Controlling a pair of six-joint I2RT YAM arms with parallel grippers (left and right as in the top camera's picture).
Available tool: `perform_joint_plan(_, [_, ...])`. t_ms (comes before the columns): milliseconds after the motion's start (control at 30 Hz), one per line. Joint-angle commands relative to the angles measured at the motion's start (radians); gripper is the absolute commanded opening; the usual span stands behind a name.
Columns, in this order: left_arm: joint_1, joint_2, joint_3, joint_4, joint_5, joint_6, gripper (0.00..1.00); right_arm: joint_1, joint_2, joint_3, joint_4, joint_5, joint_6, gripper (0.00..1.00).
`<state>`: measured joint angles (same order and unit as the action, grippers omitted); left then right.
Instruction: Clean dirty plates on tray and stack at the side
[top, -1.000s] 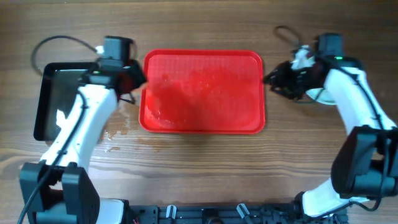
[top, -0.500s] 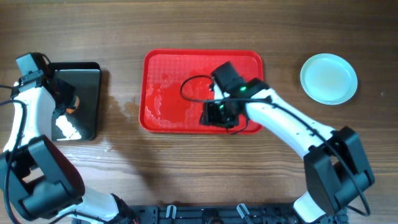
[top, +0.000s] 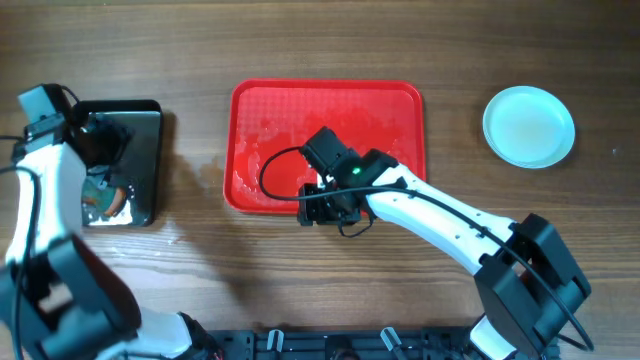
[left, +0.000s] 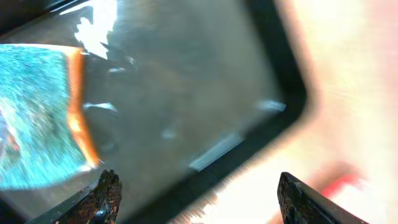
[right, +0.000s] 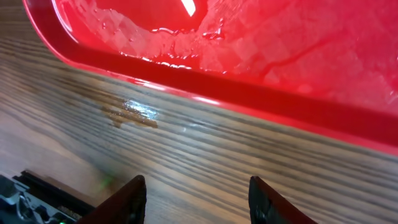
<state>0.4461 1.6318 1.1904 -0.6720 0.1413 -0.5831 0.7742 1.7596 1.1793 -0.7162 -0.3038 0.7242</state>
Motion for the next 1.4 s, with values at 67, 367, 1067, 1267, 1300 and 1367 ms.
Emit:
perform_joint_plan(67, [0.001, -0.251, 0.016, -0.106, 0.35, -0.002, 0.94, 0.018, -0.094, -0.009, -0.004, 0.047, 0.038, 0.5])
perform_joint_plan(367, [-0.011, -0.34, 0.016, -0.232, 0.386, -0.002, 1.0, 0.019, -0.661, -0.009, -0.252, 0.251, -0.07, 1.0])
perform_joint_plan(1067, [-0.011, -0.34, 0.016, -0.232, 0.386, -0.002, 1.0, 0.019, -0.606, -0.01, -0.381, 0.284, -0.089, 1.0])
perform_joint_plan(1267, [-0.011, -0.34, 0.016, -0.232, 0.386, -0.002, 1.0, 0.019, -0.608, -0.01, -0.381, 0.281, -0.294, 1.0])
perform_joint_plan(1300, [-0.011, -0.34, 0.016, -0.232, 0.385, -0.002, 1.0, 0.019, -0.615, -0.011, -0.381, 0.281, -0.311, 1.0])
perform_joint_plan(1367, [-0.011, -0.34, 0.016, -0.232, 0.386, -0.002, 1.0, 0.019, -0.64, -0.024, -0.369, 0.28, -0.331, 1.0])
